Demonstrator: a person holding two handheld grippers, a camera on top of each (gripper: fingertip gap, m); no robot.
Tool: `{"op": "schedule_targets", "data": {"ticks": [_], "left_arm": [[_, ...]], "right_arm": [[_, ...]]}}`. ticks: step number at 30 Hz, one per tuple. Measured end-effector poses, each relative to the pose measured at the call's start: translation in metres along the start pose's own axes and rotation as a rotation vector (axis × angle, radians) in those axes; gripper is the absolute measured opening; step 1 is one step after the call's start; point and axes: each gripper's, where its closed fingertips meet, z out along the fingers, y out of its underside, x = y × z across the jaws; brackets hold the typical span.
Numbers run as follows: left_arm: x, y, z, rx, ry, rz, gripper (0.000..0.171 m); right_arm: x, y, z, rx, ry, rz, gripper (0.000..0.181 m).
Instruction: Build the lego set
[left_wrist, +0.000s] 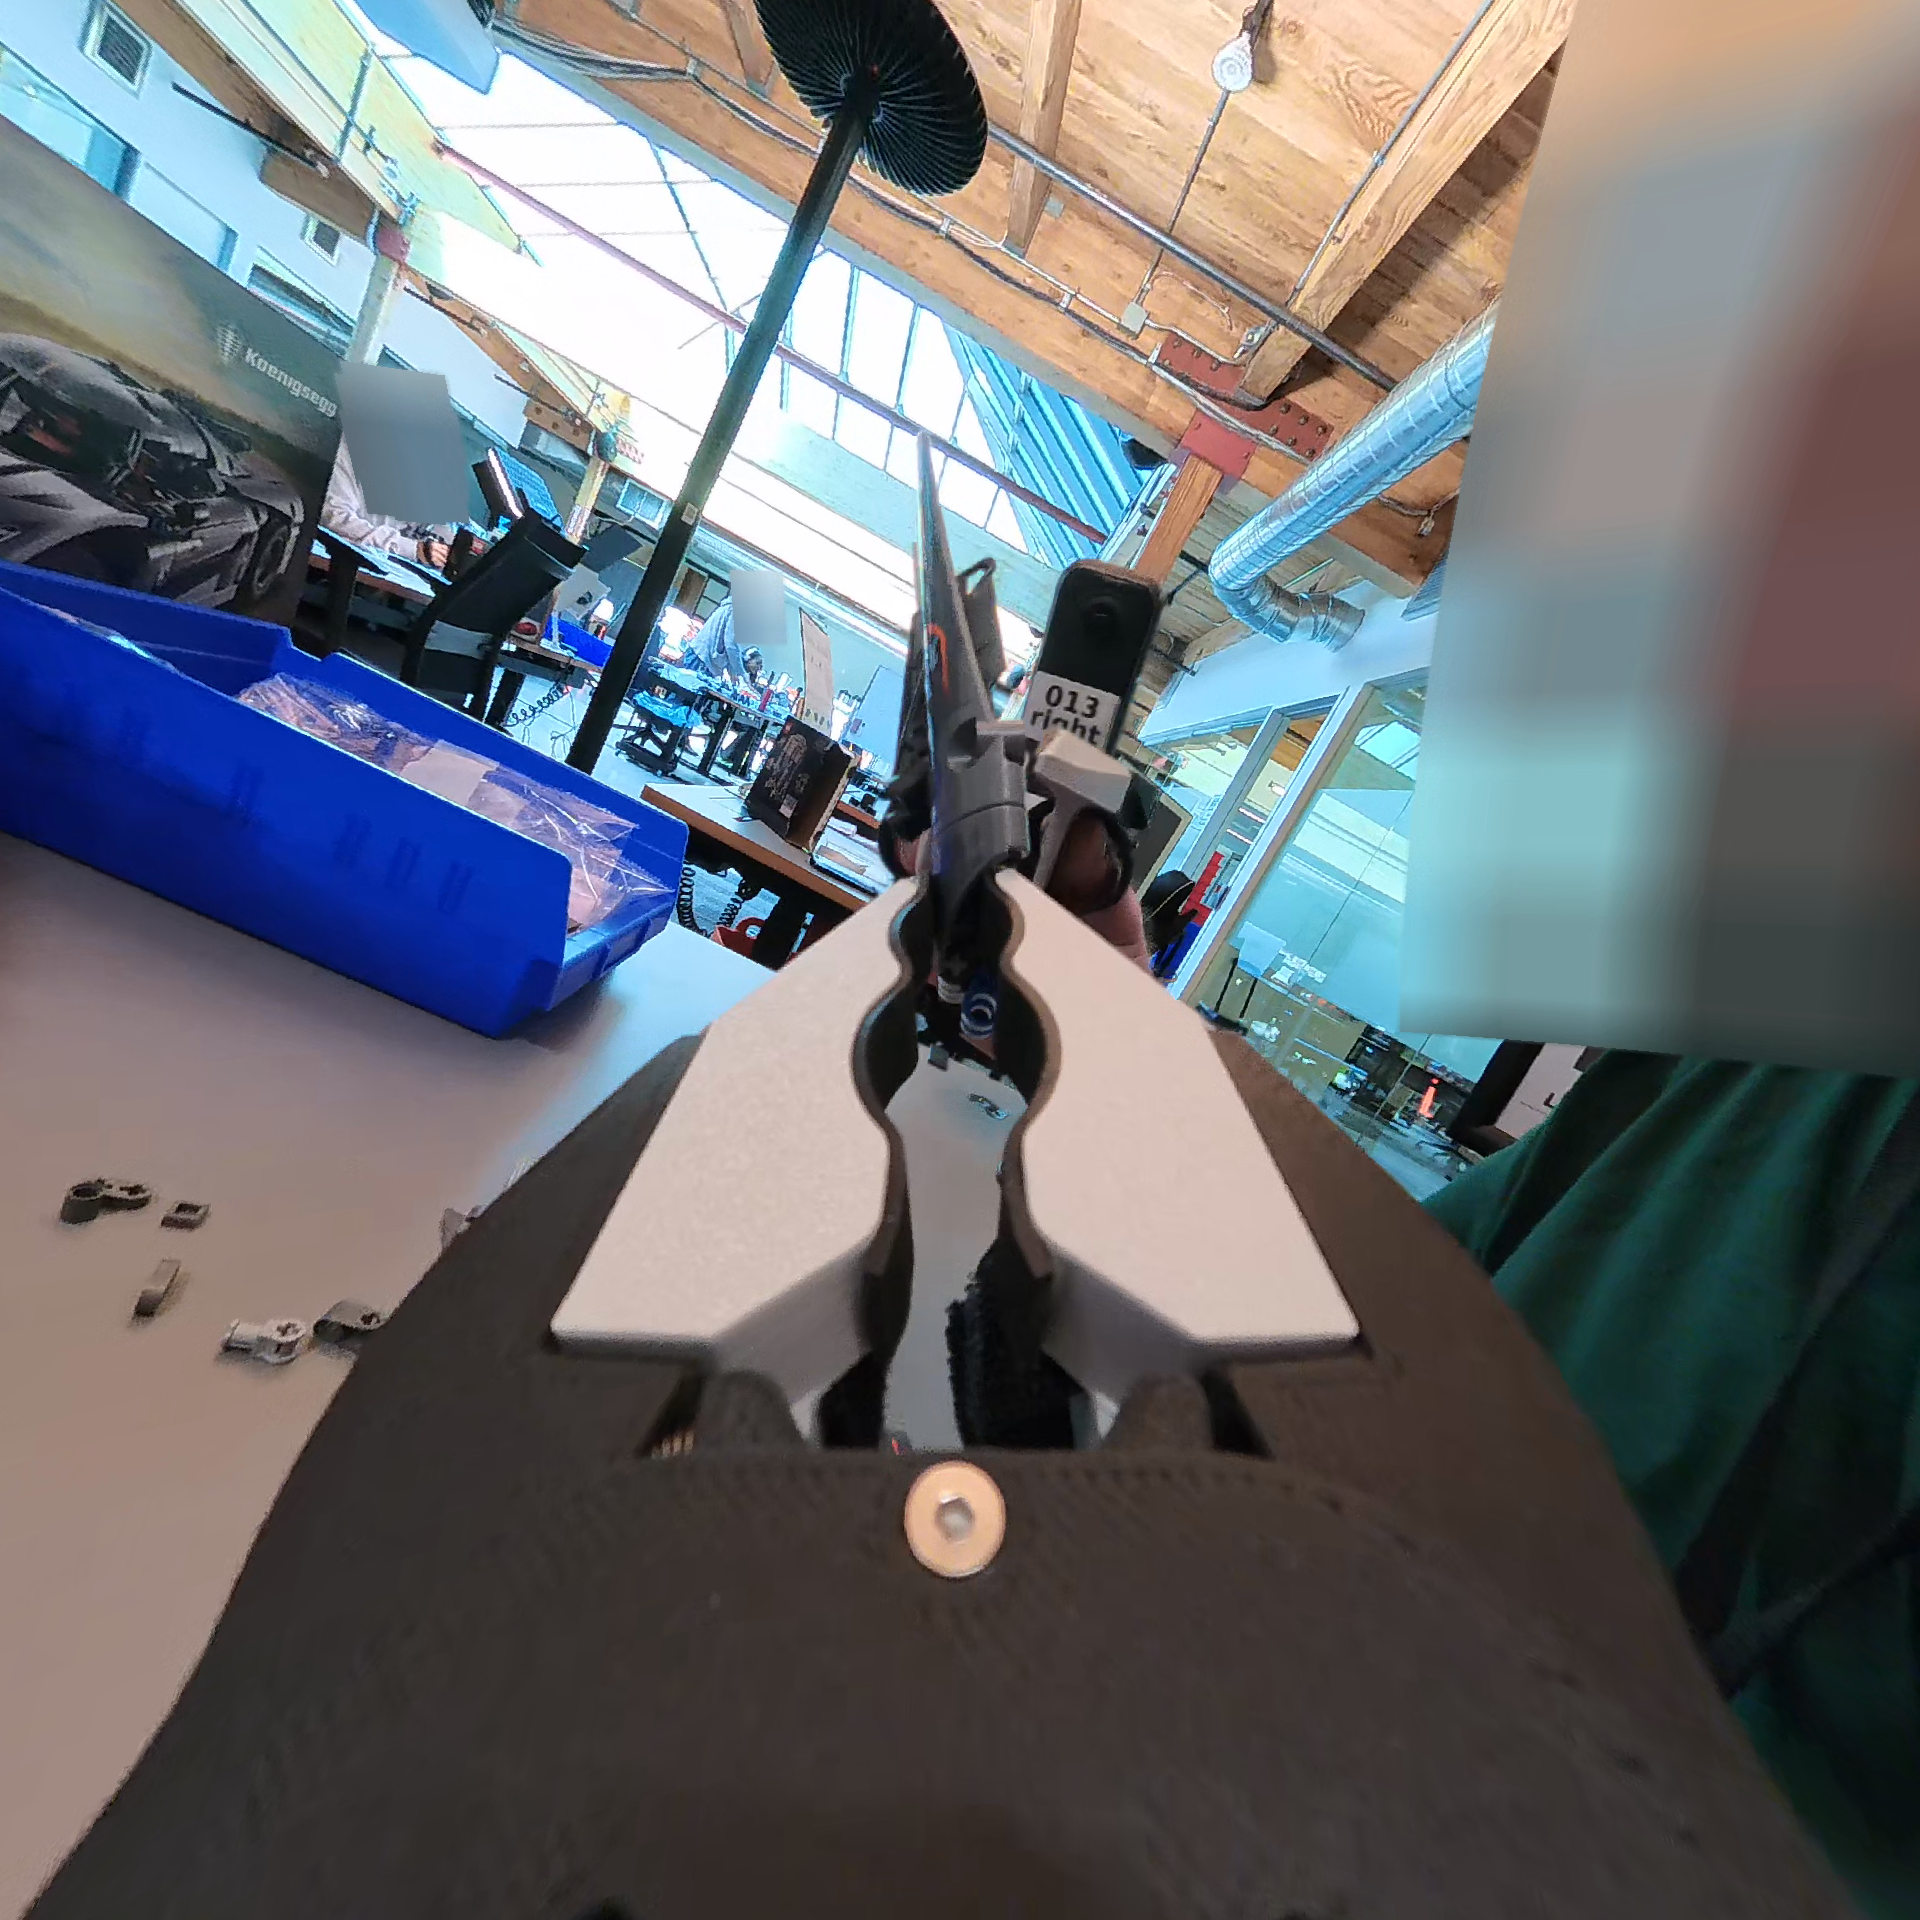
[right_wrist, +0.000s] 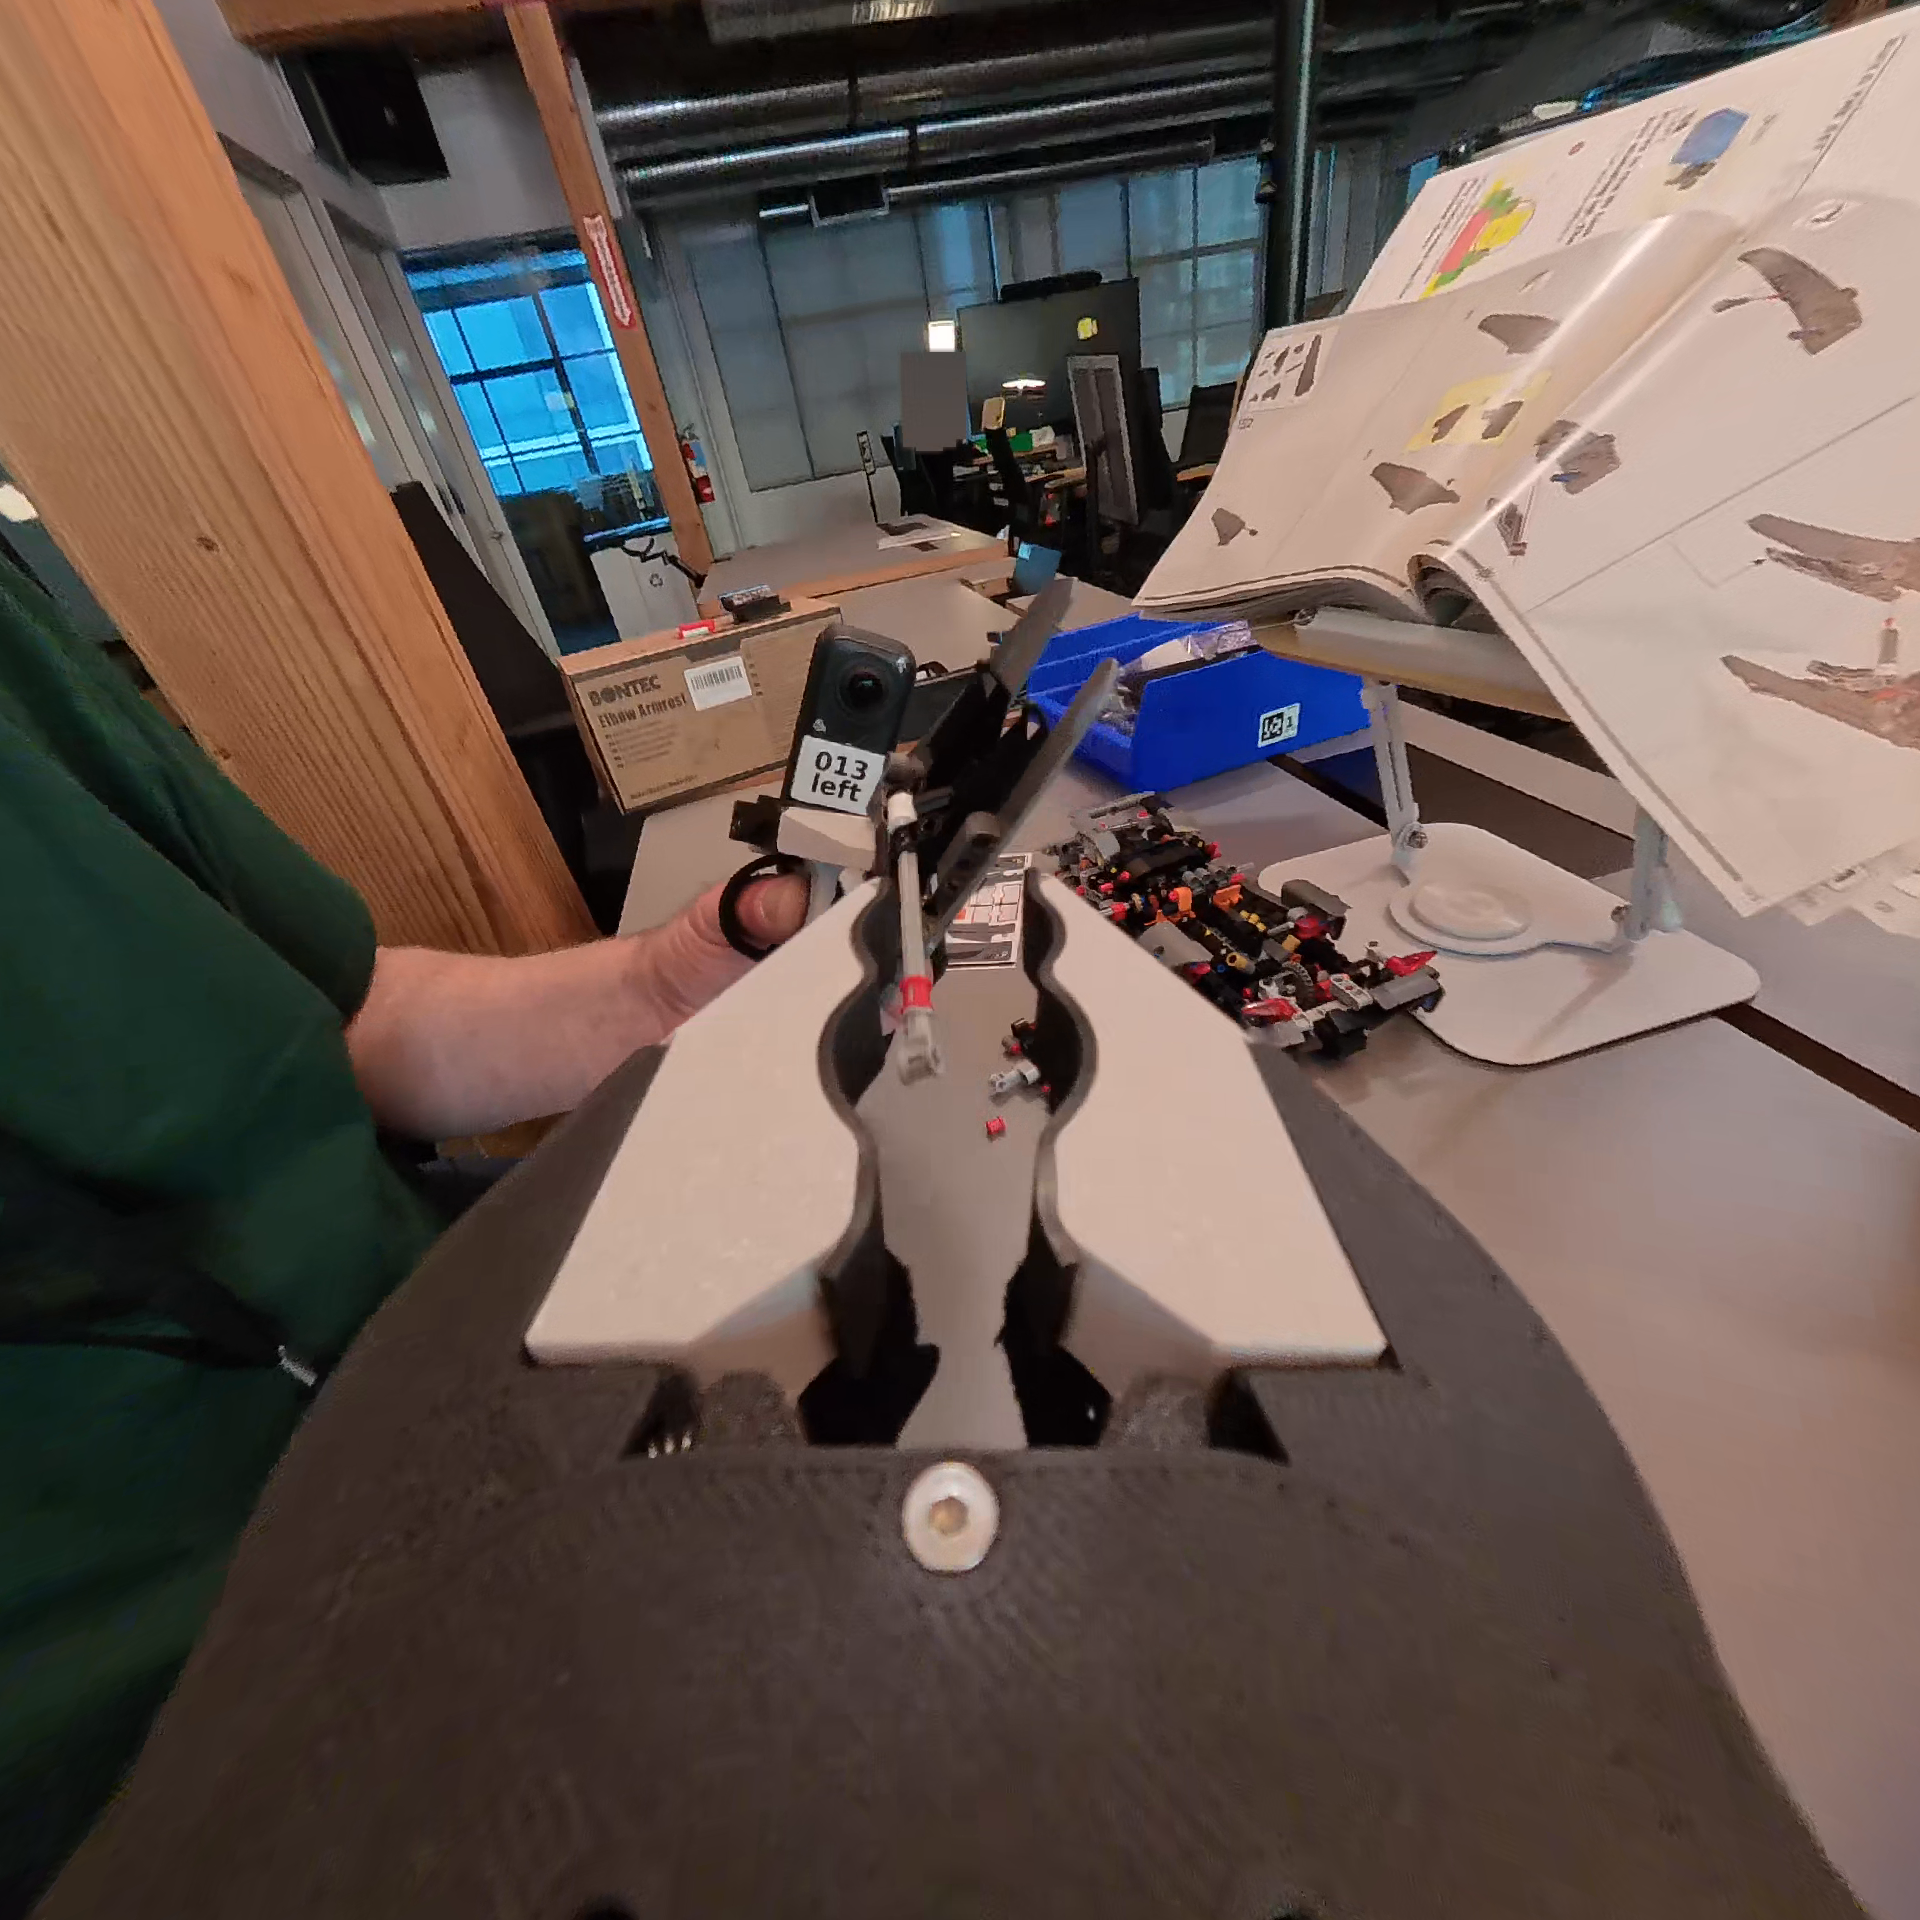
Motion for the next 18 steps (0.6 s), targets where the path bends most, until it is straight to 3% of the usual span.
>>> {"op": "schedule_targets", "data": {"ticks": [5, 8, 11, 18], "left_arm": [[-0.001, 0.002, 0.004, 0.004, 0.006, -0.016, 0.005], [0.0, 0.005, 0.008, 0.003, 0.015, -0.023, 0.005], [0.003, 0.007, 0.012, -0.007, 0.021, -0.02, 0.005], [0.004, 0.008, 0.014, -0.01, 0.023, -0.021, 0.005]], "right_arm": [[-0.005, 0.022, -0.005, -0.131, 0.025, -0.06, 0.033], [-0.007, 0.035, 0.003, -0.196, 0.073, -0.133, 0.025], [-0.011, 0.034, 0.005, -0.172, 0.063, -0.144, 0.005], [-0.013, 0.034, 0.002, -0.152, 0.062, -0.13, 0.005]]}}
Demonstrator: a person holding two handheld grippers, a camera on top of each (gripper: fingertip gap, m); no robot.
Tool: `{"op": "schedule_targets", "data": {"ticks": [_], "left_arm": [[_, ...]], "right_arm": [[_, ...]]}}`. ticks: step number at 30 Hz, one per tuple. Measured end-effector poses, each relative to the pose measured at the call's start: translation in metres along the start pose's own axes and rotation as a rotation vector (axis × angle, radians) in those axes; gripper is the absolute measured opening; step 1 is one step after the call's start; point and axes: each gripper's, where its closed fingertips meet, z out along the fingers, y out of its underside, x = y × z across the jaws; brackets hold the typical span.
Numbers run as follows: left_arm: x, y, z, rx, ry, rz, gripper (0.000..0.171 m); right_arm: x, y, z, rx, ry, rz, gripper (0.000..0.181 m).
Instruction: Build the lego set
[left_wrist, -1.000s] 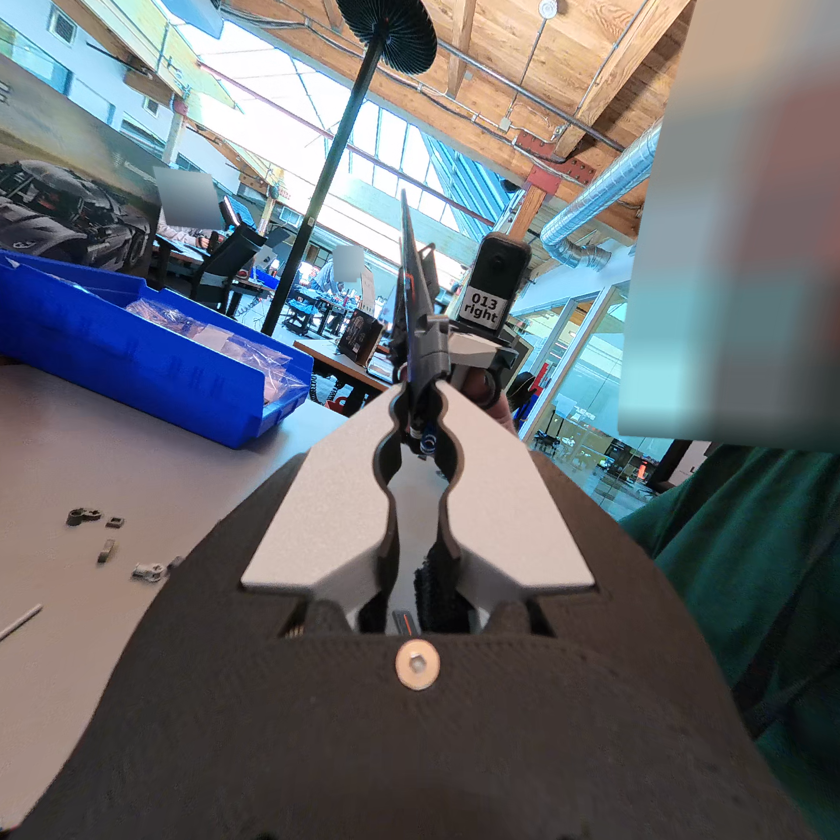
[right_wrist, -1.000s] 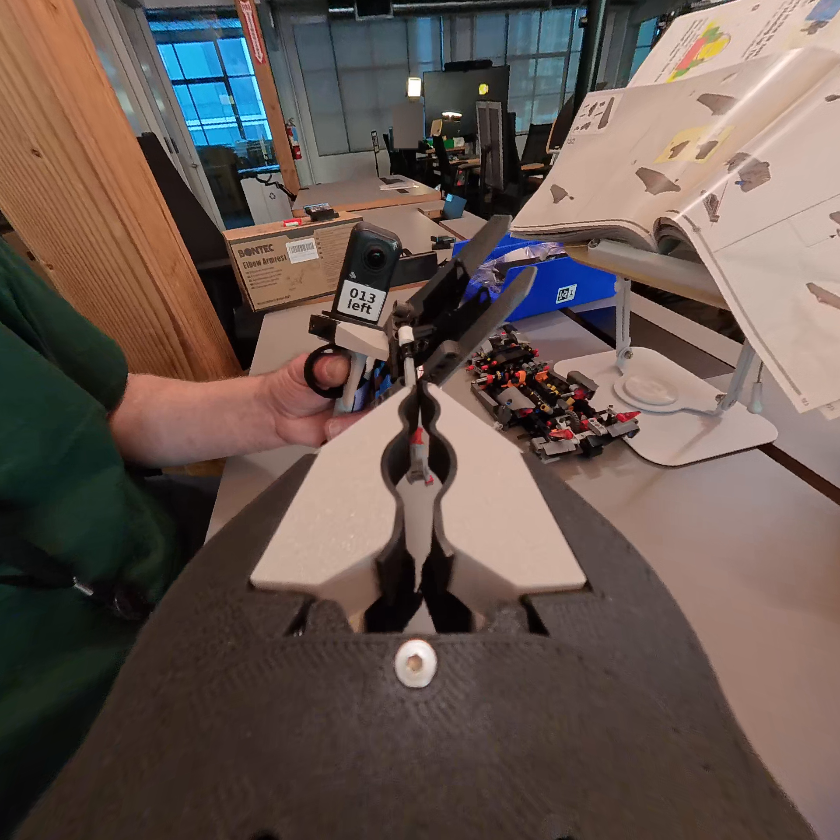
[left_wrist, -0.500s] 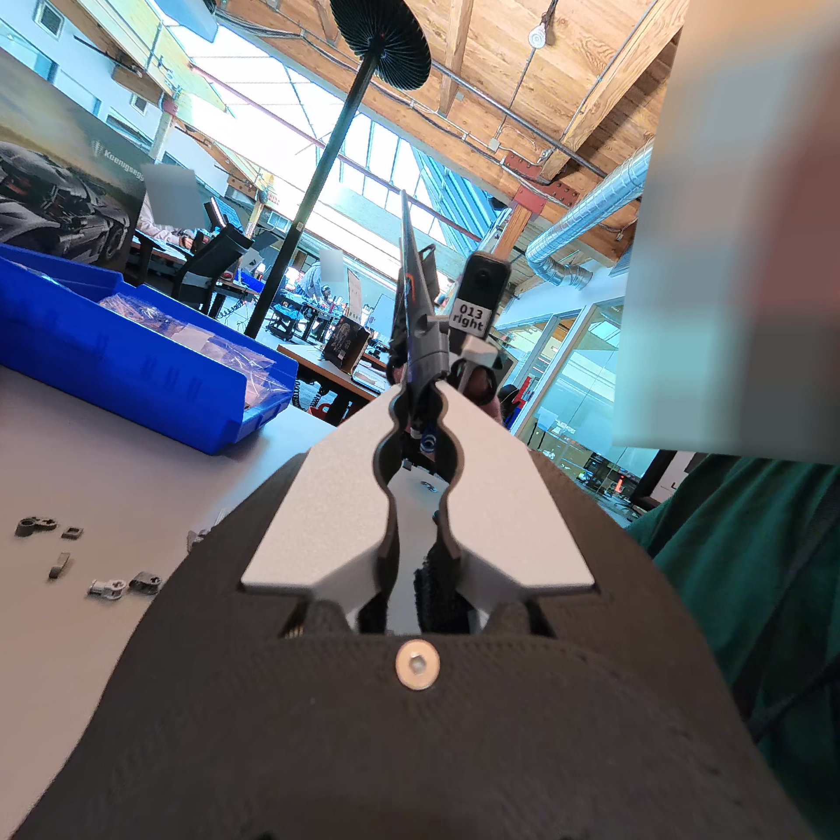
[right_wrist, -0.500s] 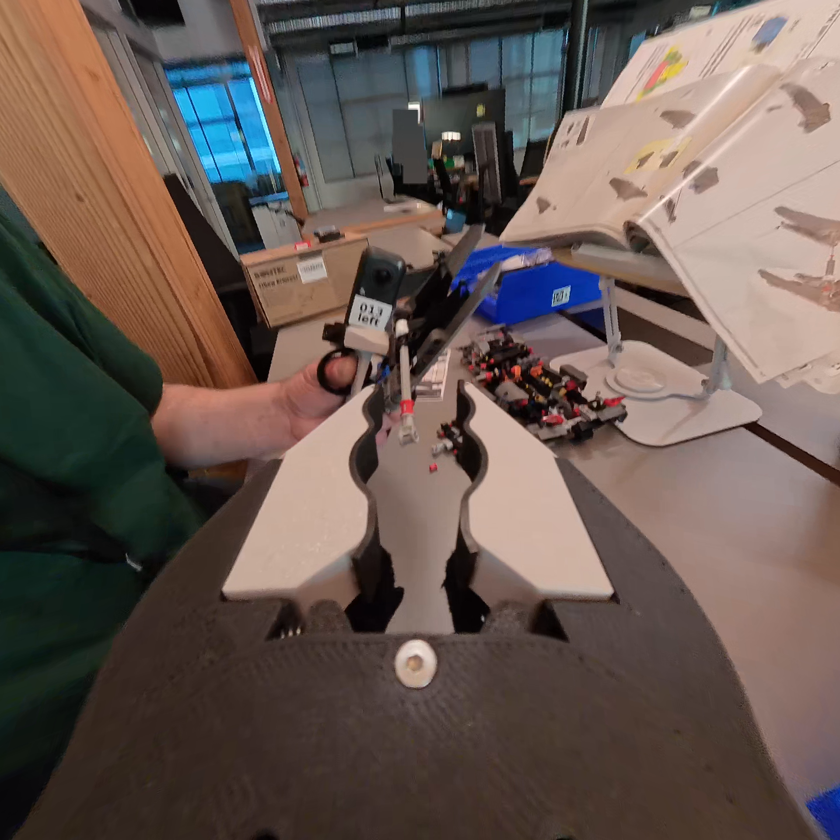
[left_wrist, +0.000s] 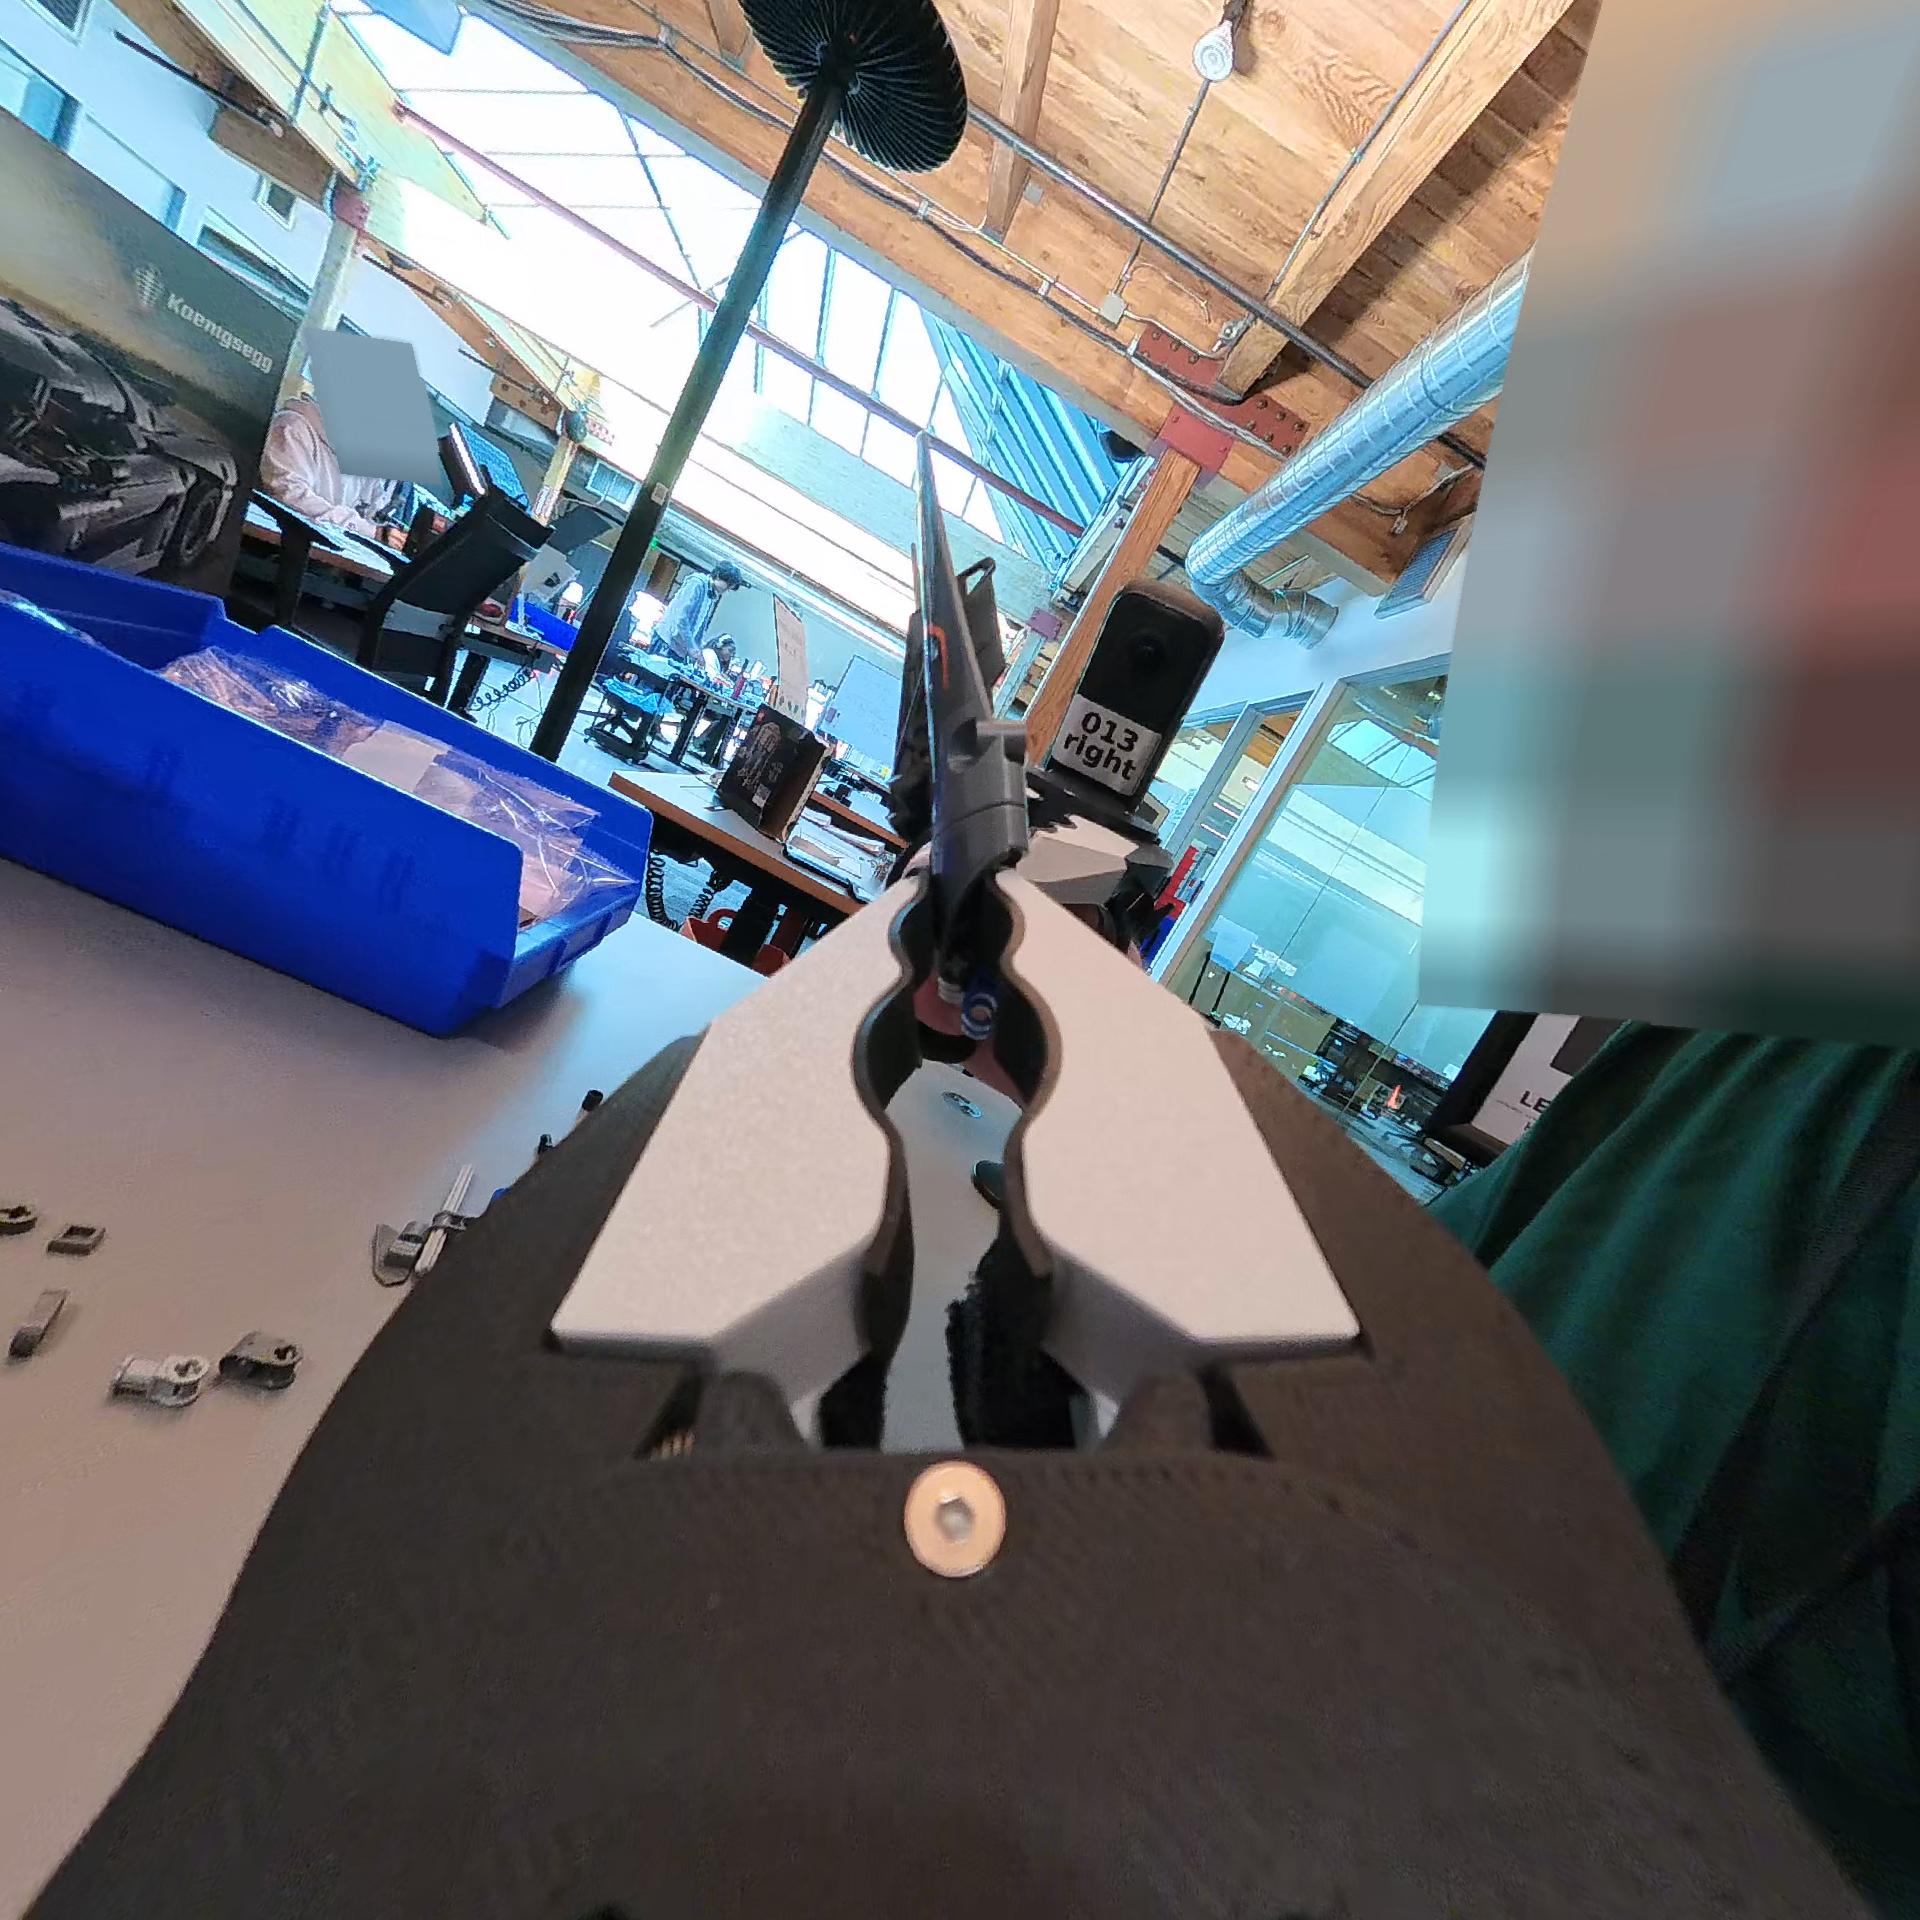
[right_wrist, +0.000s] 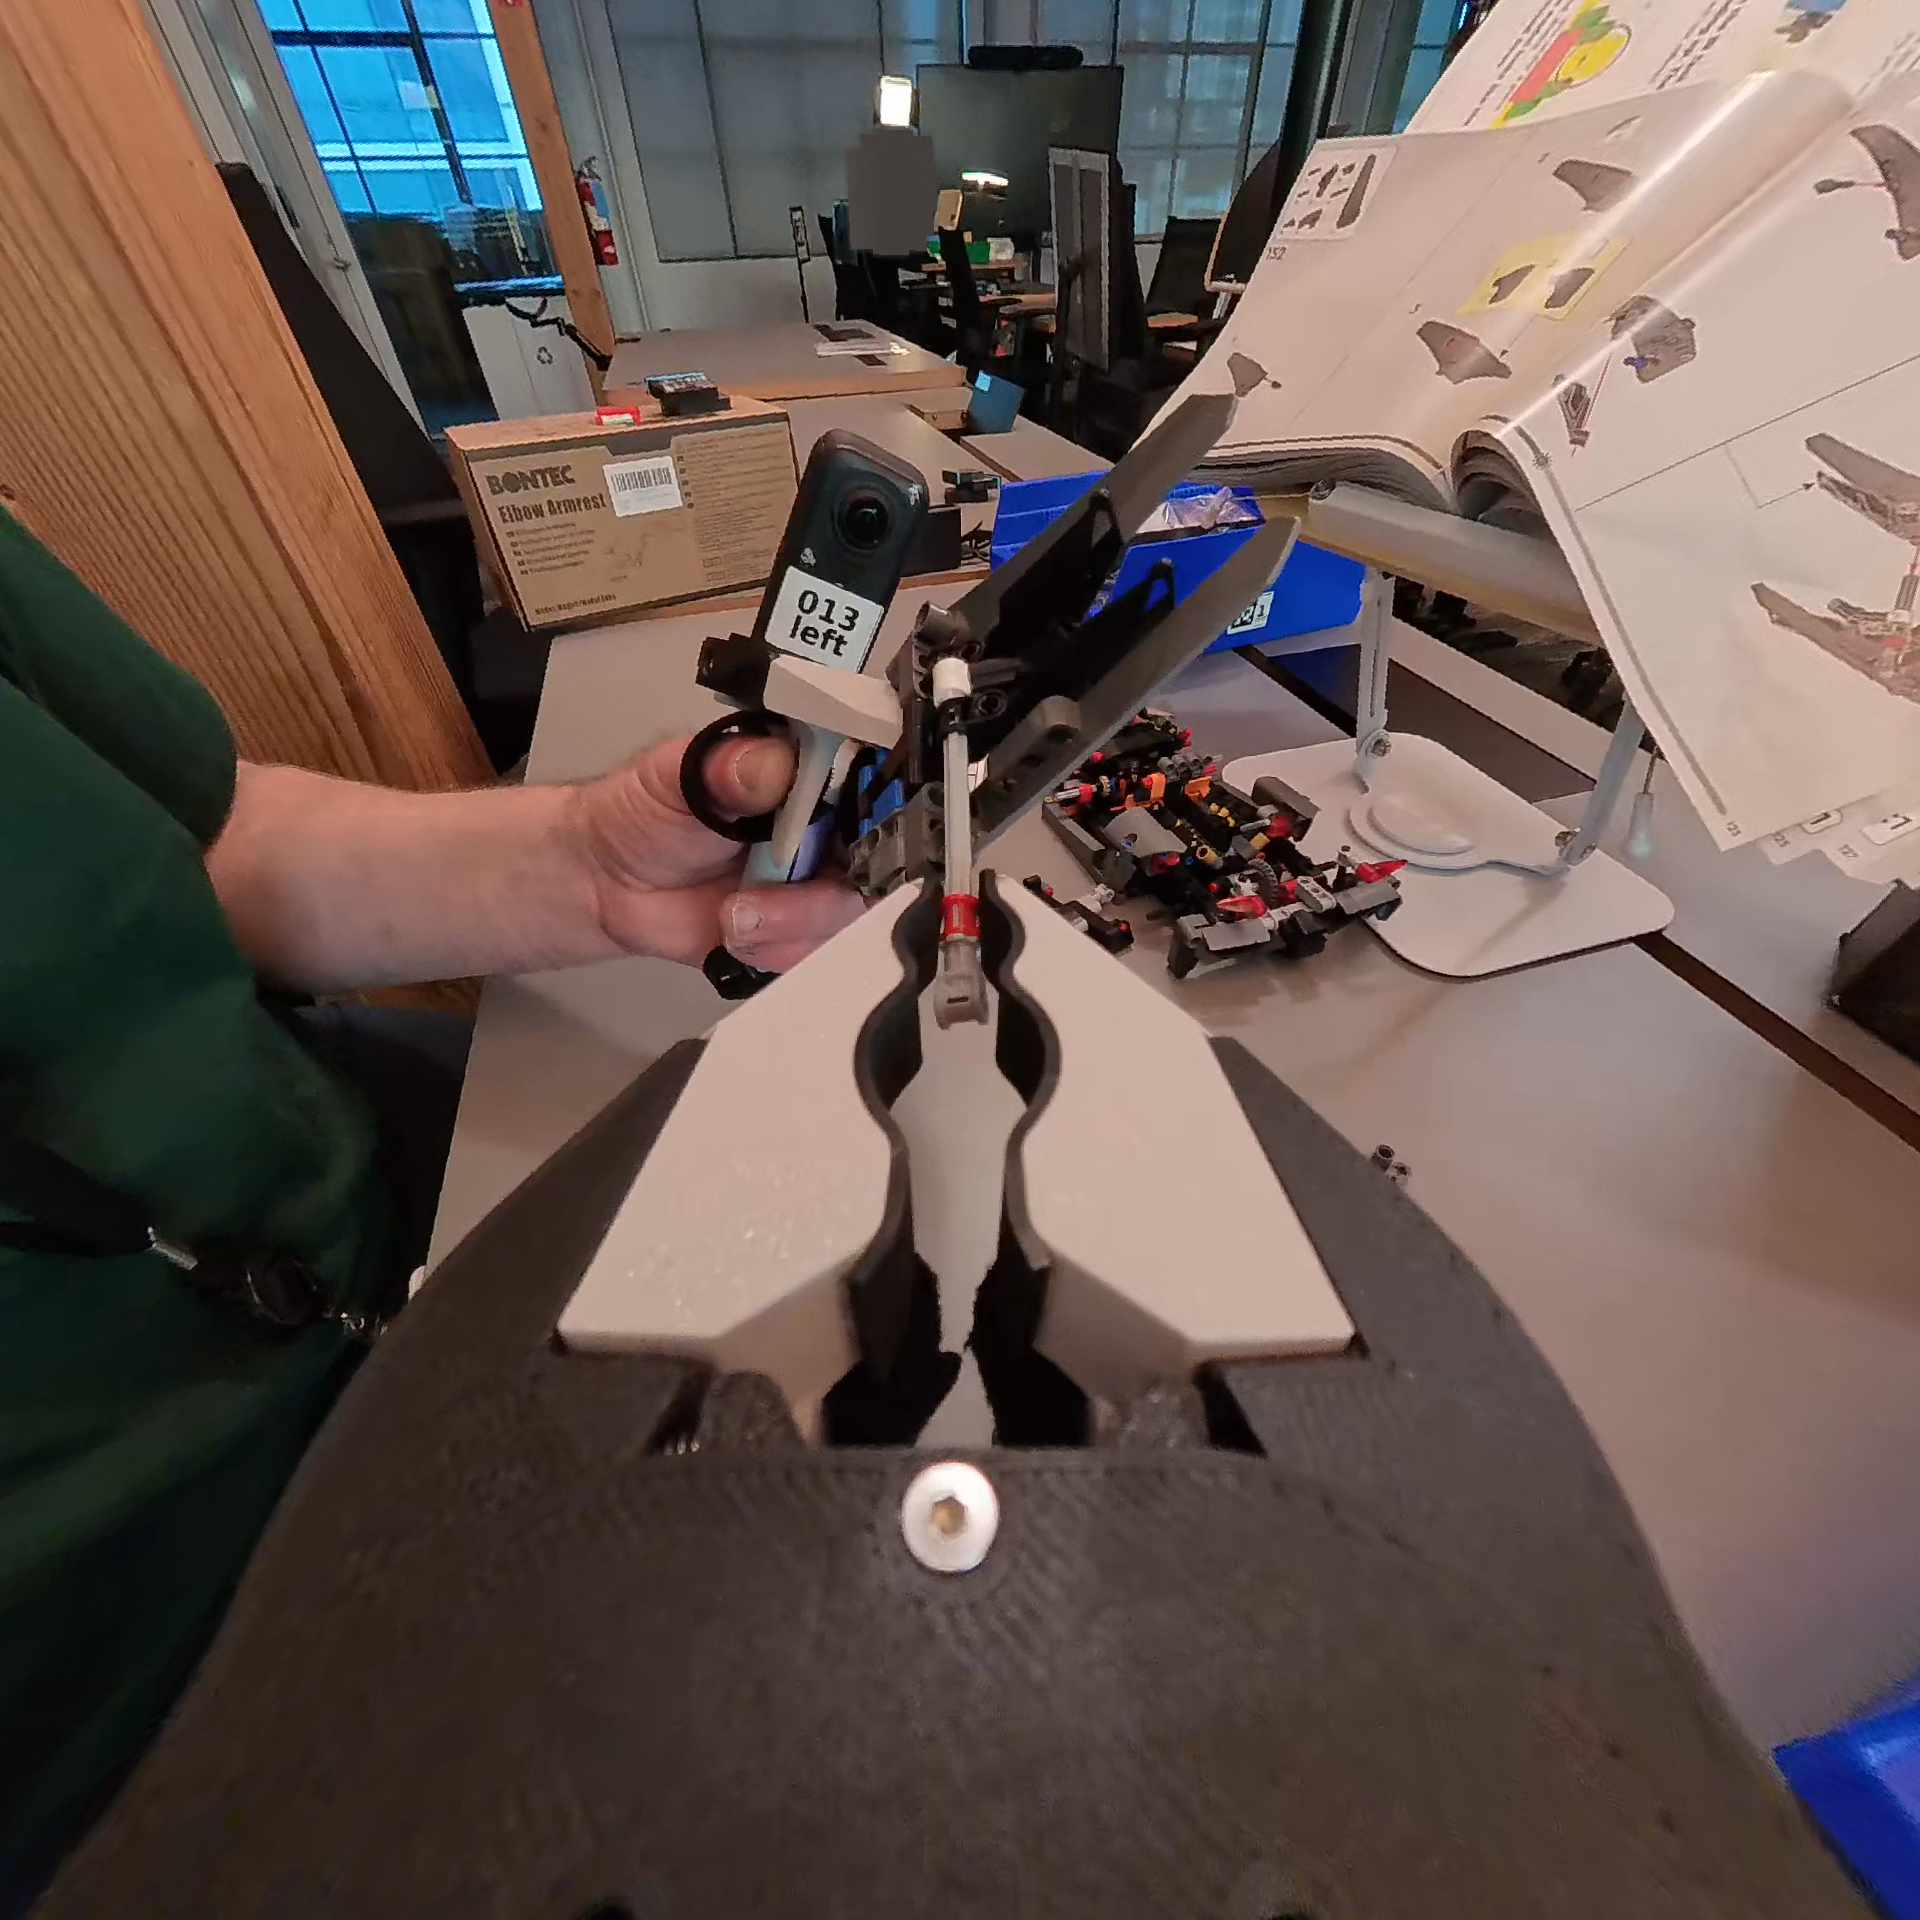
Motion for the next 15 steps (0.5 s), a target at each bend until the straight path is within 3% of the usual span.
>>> {"op": "schedule_targets", "data": {"ticks": [15], "left_arm": [[-0.0002, -0.0007, 0.0025, 0.008, -0.002, 0.007, 0.005]], "right_arm": [[0.0015, -0.0021, -0.0017, 0.037, -0.032, 0.059, 0.005]]}}
